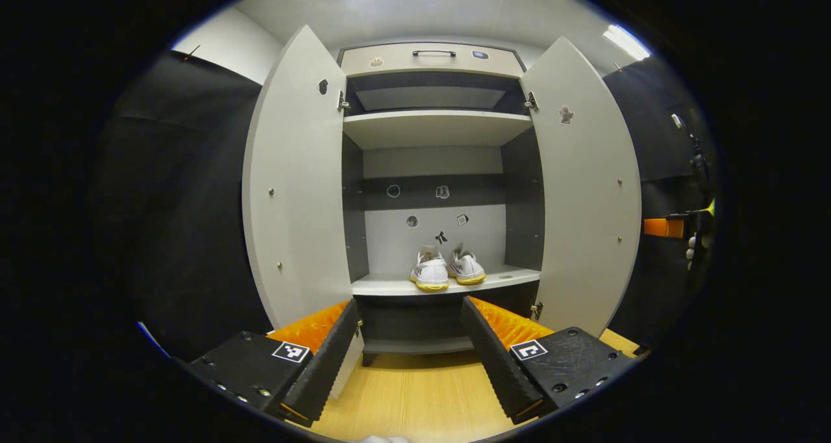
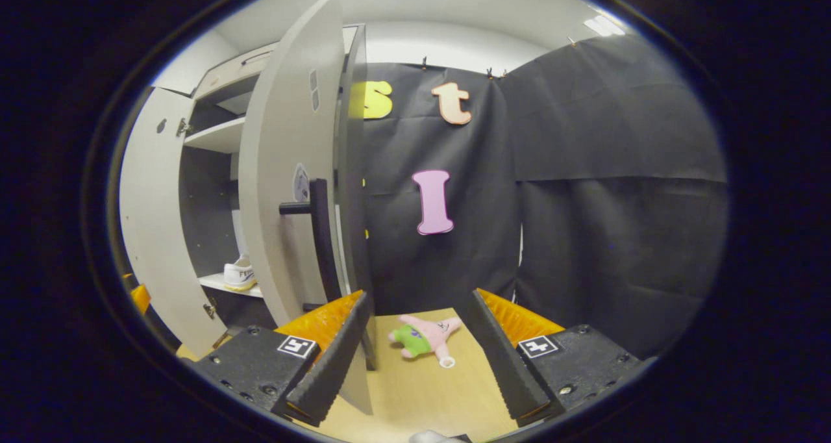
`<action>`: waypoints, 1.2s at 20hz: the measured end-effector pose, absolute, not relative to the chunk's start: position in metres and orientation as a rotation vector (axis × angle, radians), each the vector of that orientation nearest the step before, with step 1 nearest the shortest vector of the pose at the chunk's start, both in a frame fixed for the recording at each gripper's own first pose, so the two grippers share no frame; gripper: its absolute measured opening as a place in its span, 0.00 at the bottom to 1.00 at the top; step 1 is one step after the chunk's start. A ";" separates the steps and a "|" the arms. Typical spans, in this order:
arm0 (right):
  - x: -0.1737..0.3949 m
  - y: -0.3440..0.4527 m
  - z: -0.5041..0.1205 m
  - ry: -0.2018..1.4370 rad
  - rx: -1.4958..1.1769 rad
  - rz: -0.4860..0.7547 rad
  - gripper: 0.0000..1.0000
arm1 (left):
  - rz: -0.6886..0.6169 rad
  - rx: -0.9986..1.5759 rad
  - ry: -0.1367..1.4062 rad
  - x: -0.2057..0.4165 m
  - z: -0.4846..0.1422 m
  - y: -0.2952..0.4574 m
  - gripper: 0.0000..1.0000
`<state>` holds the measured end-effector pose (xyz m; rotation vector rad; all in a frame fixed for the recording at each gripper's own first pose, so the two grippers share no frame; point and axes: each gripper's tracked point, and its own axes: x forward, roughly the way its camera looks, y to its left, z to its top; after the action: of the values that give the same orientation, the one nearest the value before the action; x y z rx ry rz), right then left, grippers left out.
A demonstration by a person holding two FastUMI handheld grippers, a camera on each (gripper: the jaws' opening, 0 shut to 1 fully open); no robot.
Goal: Grab one shoe with the right hand and put it into the shoe cabinet, grab the other shoe with the left hand and put it into the shoe cabinet; then close the right door with the right hand and the left door with the left hand.
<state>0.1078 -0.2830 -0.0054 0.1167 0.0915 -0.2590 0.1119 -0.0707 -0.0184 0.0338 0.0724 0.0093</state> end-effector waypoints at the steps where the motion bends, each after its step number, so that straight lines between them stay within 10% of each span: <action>1: 0.112 -0.278 -0.005 0.095 0.105 -0.242 0.98 | 0.013 0.032 0.068 0.114 -0.018 -0.071 0.96; 10: 0.117 -0.252 0.005 0.076 0.076 -0.186 0.87 | 0.017 0.011 0.094 0.116 -0.027 -0.071 0.96; 24: 0.166 -0.092 0.022 0.057 0.070 0.122 0.94 | 0.092 0.015 0.114 0.092 -0.027 -0.030 0.96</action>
<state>0.1656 -0.0919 0.0223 0.0704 0.0567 0.1219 0.0920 -0.0299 -0.0266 0.0149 0.1141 0.0915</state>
